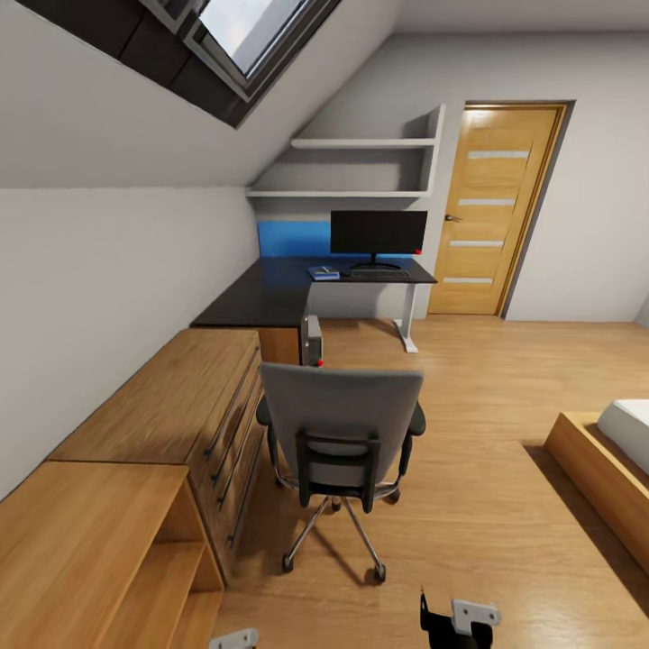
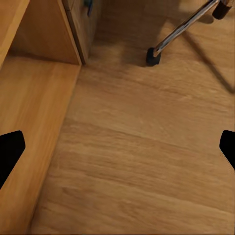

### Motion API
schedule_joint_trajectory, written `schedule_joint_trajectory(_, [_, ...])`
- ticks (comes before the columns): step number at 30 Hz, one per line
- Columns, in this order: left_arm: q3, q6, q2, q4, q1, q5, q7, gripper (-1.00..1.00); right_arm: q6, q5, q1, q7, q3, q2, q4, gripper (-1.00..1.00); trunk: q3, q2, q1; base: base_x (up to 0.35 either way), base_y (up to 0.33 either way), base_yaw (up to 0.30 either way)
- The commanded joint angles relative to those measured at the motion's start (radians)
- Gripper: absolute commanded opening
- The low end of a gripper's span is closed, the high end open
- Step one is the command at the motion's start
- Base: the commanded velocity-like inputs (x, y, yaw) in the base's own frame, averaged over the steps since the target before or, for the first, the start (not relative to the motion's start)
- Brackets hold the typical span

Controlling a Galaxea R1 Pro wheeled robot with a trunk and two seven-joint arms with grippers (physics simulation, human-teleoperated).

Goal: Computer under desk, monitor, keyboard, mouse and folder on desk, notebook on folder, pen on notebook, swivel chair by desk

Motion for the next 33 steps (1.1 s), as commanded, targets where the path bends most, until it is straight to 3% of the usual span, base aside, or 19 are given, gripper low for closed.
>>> schedule_joint_trajectory(1, [-0.008,-0.009,0.0,0.002,-0.001,0.008,0.007,1.0,-0.007,-0.006,-0.001,-0.006,0.009,0.001,0.008,1.0,-0.004,-0.008,0.004,0.0,0.0,0.0])
schedule_joint_trajectory(9, [-0.005,-0.03,0.002,0.055,-0.001,0.008,0.007,1.0,-0.027,-0.005,-0.002,-0.004,0.009,0.011,0.039,1.0,-0.029,-0.064,0.035,0.0,0.0,0.0])
schedule_joint_trajectory(13, [-0.008,-0.032,0.002,0.07,-0.001,0.006,0.01,1.0,-0.03,-0.005,-0.002,-0.004,0.009,0.028,0.046,1.0,-0.042,-0.092,0.05,0.0,0.0,0.0])
schedule_joint_trajectory(33, [-0.009,-0.031,0.001,0.076,-0.001,0.006,0.013,1.0,-0.037,-0.004,-0.001,-0.005,0.008,0.032,0.048,1.0,-0.104,-0.232,0.127,0.0,0.0,0.0])
